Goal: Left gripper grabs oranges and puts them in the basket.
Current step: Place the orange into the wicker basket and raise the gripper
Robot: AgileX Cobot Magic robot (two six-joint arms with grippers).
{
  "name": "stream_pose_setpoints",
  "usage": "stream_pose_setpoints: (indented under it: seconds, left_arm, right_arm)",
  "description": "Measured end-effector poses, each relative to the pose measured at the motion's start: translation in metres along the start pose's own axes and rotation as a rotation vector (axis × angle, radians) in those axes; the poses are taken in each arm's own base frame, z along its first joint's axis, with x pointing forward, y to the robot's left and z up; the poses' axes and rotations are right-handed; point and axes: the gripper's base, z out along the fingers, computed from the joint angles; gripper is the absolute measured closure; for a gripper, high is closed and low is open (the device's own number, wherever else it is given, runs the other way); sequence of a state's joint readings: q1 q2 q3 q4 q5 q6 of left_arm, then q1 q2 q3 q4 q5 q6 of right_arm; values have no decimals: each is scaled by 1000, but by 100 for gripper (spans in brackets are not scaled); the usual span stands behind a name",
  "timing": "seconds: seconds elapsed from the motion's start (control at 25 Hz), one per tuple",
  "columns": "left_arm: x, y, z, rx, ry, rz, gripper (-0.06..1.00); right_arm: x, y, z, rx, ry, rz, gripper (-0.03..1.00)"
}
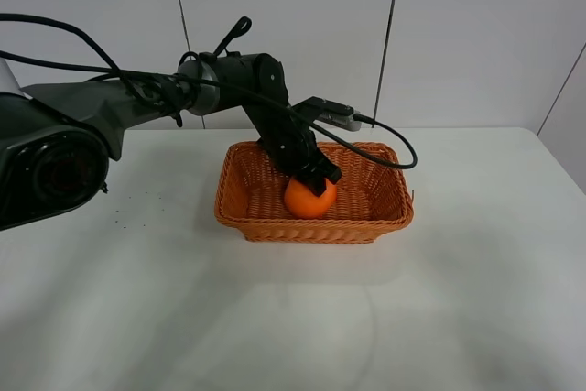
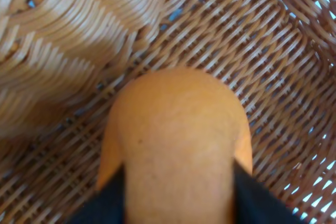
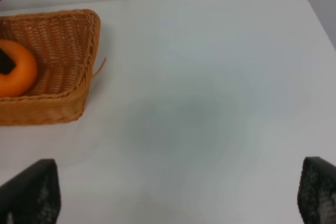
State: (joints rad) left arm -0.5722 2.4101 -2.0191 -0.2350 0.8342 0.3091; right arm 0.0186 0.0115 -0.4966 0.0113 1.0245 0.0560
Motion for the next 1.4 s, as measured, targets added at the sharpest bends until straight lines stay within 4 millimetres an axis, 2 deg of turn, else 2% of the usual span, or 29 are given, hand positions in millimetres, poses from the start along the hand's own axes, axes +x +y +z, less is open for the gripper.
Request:
stream_pose_setpoints:
  seconds: [0.08,0.12,0.2,0.28,0.6,0.76,1.08,1.4]
  left_arm:
    - [0,0,0,1,2,0,19]
    - [0,0,0,1,2,0,19]
    - [0,0,0,1,2,0,6]
    - [0,0,0,1,2,0,4]
    - [0,0,-1,1,2,0,3]
    - [-6,-1,-8,9,8,6,3]
    - [-36,-2,-46,-16,-88,7,3]
    - [-40,6,-84,-172,-68,53,3]
  right_arm:
    - [0,0,0,0,0,0,27]
    - [0,0,0,0,0,0,27]
    - [0,0,0,0,0,0,27]
    - [0,0,0,0,0,0,27]
    - [0,0,0,0,0,0,27]
    - [0,0,0,0,0,0,27]
    - [0,0,0,0,0,0,27]
    - [0,0,0,0,0,0,27]
